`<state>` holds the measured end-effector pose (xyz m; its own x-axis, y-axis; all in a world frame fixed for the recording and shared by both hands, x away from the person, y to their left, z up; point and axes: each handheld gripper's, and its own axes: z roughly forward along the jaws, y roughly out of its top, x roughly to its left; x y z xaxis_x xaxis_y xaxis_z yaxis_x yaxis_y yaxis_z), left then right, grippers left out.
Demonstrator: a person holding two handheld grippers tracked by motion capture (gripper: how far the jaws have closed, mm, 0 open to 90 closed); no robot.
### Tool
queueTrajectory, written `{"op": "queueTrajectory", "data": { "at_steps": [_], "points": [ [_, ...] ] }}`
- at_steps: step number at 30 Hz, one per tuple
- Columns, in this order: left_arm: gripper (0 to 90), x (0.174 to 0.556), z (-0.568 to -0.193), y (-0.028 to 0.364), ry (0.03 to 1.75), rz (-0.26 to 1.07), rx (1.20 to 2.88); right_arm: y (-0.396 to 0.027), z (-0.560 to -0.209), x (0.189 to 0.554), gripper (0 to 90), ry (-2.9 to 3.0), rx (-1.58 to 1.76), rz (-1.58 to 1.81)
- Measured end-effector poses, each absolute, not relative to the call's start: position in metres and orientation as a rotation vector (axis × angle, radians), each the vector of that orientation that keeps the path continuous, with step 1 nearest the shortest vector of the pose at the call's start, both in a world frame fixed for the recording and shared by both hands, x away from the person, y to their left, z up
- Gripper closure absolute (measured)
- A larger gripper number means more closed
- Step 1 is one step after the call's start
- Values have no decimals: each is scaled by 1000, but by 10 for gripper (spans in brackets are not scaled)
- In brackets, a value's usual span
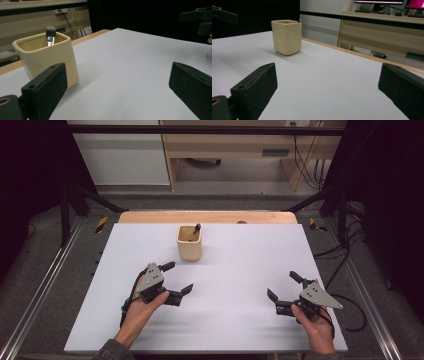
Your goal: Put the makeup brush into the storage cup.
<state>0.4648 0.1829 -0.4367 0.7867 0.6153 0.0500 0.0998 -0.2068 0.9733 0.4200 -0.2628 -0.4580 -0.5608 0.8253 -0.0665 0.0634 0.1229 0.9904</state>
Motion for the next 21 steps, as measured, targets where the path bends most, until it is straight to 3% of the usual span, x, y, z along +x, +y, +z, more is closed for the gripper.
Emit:
{"op": "queueTrajectory", "data": {
  "at_steps": [21],
  "points": [
    [22,450,-433,225,588,585,1681,-261,-459,420,27,1761,865,1492]
  ]
}}
